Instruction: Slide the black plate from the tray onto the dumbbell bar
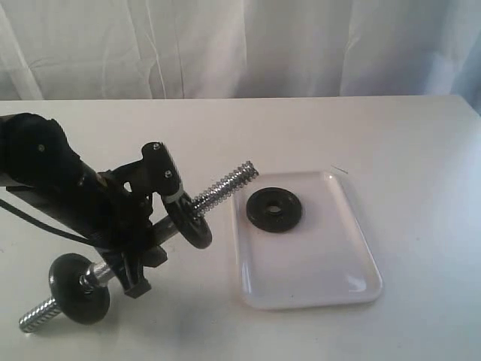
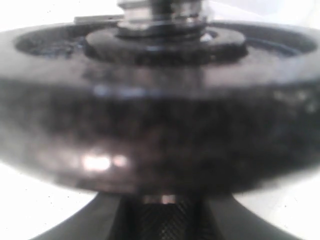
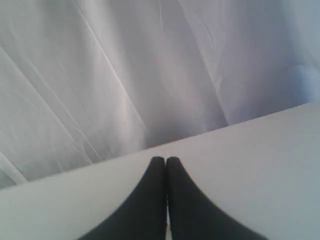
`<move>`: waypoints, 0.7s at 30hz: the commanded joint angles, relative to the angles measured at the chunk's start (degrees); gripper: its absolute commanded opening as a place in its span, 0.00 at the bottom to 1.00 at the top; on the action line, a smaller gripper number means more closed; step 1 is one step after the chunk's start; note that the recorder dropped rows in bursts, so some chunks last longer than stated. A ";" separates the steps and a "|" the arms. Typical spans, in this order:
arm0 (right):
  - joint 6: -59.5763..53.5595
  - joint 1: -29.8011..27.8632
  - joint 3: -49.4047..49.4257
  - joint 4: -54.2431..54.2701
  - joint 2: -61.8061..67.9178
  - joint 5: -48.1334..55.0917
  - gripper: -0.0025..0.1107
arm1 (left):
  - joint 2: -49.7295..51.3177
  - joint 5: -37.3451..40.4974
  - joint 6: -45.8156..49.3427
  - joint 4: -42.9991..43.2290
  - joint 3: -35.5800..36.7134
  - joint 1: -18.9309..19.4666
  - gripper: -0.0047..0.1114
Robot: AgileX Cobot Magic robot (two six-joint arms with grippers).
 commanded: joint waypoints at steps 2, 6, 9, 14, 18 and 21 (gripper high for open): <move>-15.14 2.80 -16.57 -1.14 20.52 14.83 0.02 | -3.50 -4.85 -0.30 -3.59 -1.51 0.05 0.04; -20.54 4.70 -25.34 -0.67 32.19 22.91 0.02 | -3.50 -5.11 -0.30 -3.59 -1.51 0.05 0.04; -25.20 5.80 -31.23 1.59 39.82 28.60 0.02 | -3.50 -5.11 -0.30 -3.59 -1.51 0.05 0.04; -41.71 5.95 -37.12 17.73 48.88 33.20 0.25 | -3.50 -4.71 -0.30 -3.59 -1.51 0.05 0.04; -52.69 5.95 -40.12 29.22 54.56 35.14 0.67 | -3.50 -4.58 -0.30 -3.59 -1.51 0.05 0.04; -52.81 5.95 -41.50 31.69 58.12 35.56 0.87 | -3.50 -4.58 -0.30 -3.59 -1.51 0.05 0.04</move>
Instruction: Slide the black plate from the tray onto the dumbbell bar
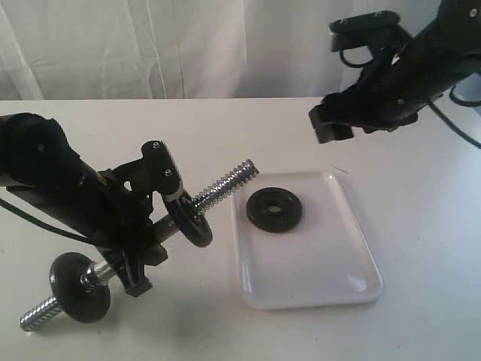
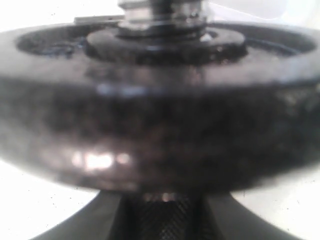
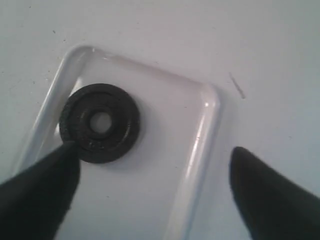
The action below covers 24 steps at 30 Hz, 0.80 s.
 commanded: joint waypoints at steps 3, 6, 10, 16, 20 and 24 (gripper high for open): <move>-7.17 0.16 -2.57 5.15 5.51 2.93 0.91 | -3.50 -4.15 -0.30 -3.46 -1.51 0.05 0.04; -7.98 0.16 -2.57 5.85 5.91 4.45 0.91 | -3.50 -4.04 -0.30 -3.07 -1.51 0.05 0.04; -15.24 0.16 -2.57 13.01 5.93 6.83 0.91 | -3.50 -4.25 -0.30 -2.26 -1.51 0.05 0.04; -29.40 0.16 -2.46 29.26 6.30 10.95 0.94 | -3.50 -3.98 -0.30 -1.76 -1.51 0.05 0.04; -30.21 0.16 -2.46 28.57 6.41 8.18 0.94 | -3.50 -2.93 -1.41 -0.19 -1.51 0.16 0.04; -30.21 0.16 -2.46 28.44 6.41 1.76 0.94 | -3.50 -2.16 -3.71 2.20 -1.51 0.16 0.04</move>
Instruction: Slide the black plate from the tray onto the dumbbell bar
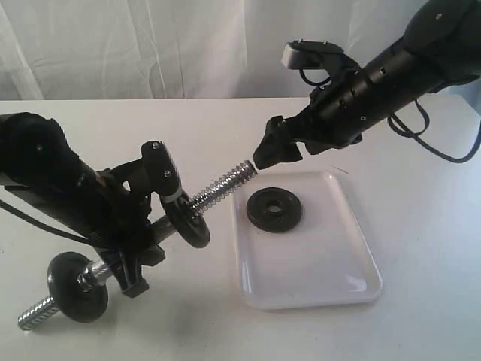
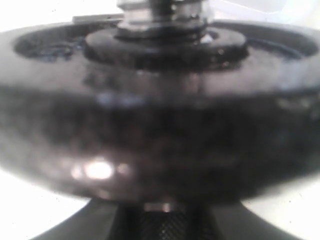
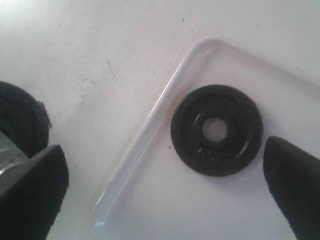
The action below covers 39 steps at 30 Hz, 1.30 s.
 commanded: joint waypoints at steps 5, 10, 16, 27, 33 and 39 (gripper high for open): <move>-1.00 -0.07 -0.19 0.76 0.54 -11.21 0.94 | -3.25 -2.23 -5.72 3.87 -1.51 0.16 0.04; -1.00 -0.07 -0.19 0.76 2.58 -11.34 0.94 | -3.25 -2.23 -5.72 3.87 -1.51 0.16 0.04; -0.90 0.35 -0.19 0.87 7.60 -8.21 0.94 | -3.25 -2.33 -5.70 3.87 -1.51 0.16 0.04; -3.63 5.41 -1.33 -8.46 10.34 -10.17 0.93 | -3.25 -3.16 -5.96 3.87 -1.51 0.16 0.04; -1.11 7.47 -4.76 -13.05 11.71 -9.26 0.93 | -3.25 -2.95 -6.32 3.87 -1.51 0.16 0.04; 5.42 8.34 -8.02 -21.44 14.72 -6.11 0.93 | -3.25 -2.37 -6.33 3.87 -1.51 0.16 0.04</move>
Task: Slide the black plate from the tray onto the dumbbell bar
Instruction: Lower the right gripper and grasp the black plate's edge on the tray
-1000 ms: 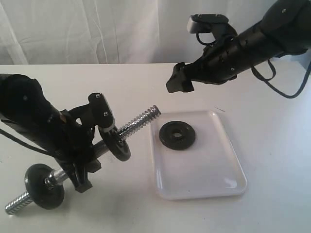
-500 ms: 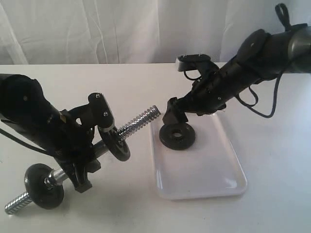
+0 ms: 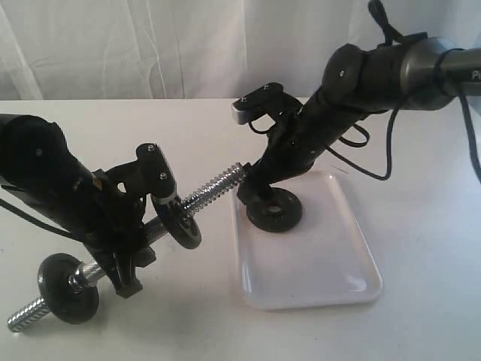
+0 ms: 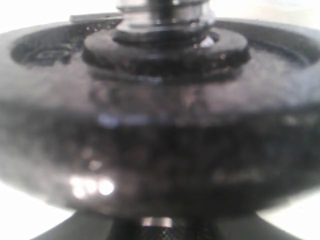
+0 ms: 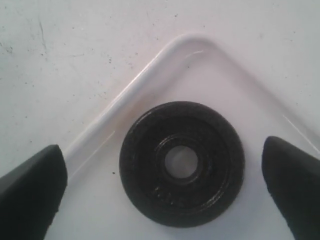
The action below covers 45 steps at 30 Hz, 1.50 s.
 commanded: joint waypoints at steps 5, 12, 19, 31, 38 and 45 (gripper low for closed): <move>5.47 0.25 -2.57 -6.67 3.35 3.32 0.93 | -3.25 -3.33 -0.64 -1.75 -1.51 0.16 0.04; 5.47 0.25 -2.57 -6.67 5.02 3.10 0.93 | -3.25 -3.33 -0.64 -1.75 -1.51 0.16 0.04; 5.47 0.25 -2.57 -6.56 6.63 1.13 0.93 | -3.25 -3.33 -0.64 -1.75 -1.51 0.16 0.04; 5.47 1.95 -2.57 -6.84 8.51 -3.53 0.93 | -3.25 -3.52 -0.77 -1.75 -1.51 0.16 0.04; 5.47 2.48 -2.57 -8.33 9.56 -2.28 0.93 | -3.25 -3.39 -0.77 -1.75 -1.51 0.16 0.04; 7.72 2.48 -2.57 -11.67 9.69 -1.56 0.93 | -3.25 -3.39 -0.77 -1.75 -1.51 0.16 0.04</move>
